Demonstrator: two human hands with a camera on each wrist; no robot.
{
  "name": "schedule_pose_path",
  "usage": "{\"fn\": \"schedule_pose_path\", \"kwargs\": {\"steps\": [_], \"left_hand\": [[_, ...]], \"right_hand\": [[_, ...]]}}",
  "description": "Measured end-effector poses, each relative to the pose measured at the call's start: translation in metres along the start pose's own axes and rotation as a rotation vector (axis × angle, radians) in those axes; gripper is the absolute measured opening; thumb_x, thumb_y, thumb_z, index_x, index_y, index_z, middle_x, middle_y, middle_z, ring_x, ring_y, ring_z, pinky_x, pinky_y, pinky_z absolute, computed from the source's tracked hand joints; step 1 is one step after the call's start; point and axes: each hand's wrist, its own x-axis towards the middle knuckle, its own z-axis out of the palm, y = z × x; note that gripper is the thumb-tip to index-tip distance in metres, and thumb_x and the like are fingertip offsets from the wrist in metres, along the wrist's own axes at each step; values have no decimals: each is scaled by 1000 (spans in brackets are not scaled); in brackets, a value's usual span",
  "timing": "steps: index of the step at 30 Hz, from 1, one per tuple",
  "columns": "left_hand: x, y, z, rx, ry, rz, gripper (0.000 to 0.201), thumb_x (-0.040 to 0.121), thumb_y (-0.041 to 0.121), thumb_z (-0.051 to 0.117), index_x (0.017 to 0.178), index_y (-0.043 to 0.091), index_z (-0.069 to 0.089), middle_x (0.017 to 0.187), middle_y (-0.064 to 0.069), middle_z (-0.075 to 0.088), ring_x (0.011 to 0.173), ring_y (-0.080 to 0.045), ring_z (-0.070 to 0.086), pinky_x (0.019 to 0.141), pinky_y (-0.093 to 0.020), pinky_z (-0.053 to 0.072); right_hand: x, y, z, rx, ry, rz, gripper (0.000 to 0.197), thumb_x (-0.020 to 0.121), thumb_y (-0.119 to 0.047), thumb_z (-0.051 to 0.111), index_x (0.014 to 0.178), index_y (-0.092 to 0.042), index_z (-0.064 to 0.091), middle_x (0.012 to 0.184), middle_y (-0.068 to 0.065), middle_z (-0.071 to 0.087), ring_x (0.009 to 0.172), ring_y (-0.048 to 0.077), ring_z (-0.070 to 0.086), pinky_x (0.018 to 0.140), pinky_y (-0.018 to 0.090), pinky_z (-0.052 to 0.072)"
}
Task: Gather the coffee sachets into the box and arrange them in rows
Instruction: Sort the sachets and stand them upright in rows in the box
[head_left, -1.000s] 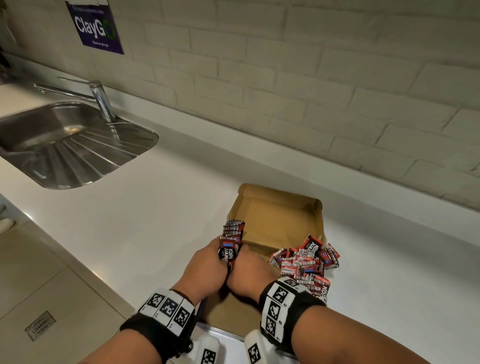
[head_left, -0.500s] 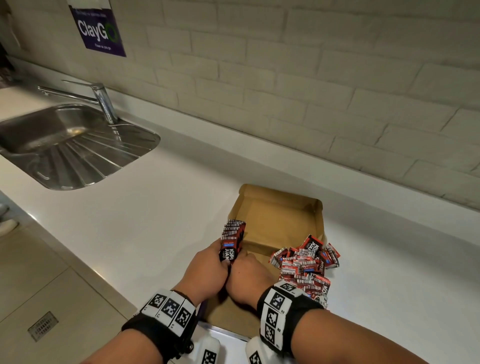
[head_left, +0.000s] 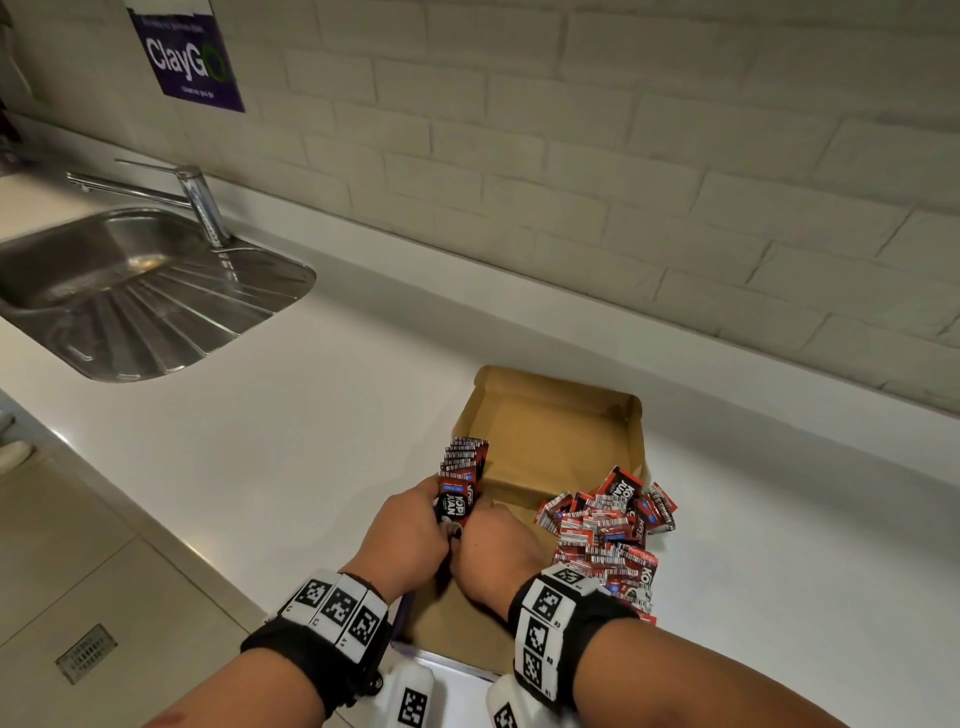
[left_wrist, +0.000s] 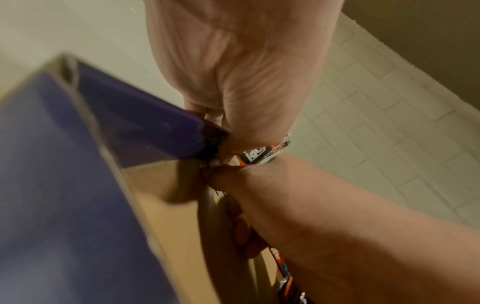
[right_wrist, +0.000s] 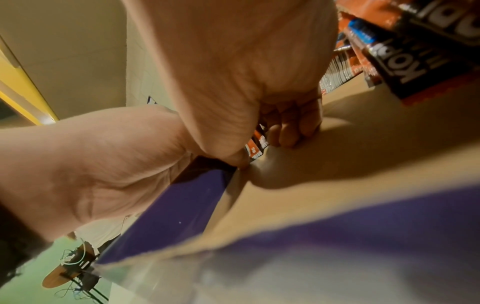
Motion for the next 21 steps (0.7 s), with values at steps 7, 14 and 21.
{"fn": "schedule_pose_path", "kwargs": {"steps": [7, 14, 21], "left_hand": [[1, -2, 3, 21, 21, 0, 47, 89, 14, 63, 134, 25, 57, 113, -4, 73, 101, -23, 67, 81, -24, 47], [1, -2, 4, 28, 38, -3, 39, 89, 15, 62, 127, 24, 60, 108, -4, 74, 98, -25, 67, 75, -24, 45], [0, -3, 3, 21, 21, 10, 45, 89, 17, 63, 132, 26, 58, 111, -3, 73, 100, -23, 67, 77, -22, 43]], "right_hand": [[-2, 4, 2, -23, -4, -47, 51, 96, -19, 55, 141, 0, 39, 130, 16, 58, 117, 30, 62, 86, 31, 47], [-6, 2, 2, -333, -84, -245, 41, 100, -18, 44, 135, 2, 51, 132, 27, 53, 113, 36, 49, 95, 39, 40], [-4, 4, 6, -303, -85, -247, 39, 99, -21, 44, 133, -4, 54, 130, 24, 54, 111, 35, 51, 88, 38, 38]]}}
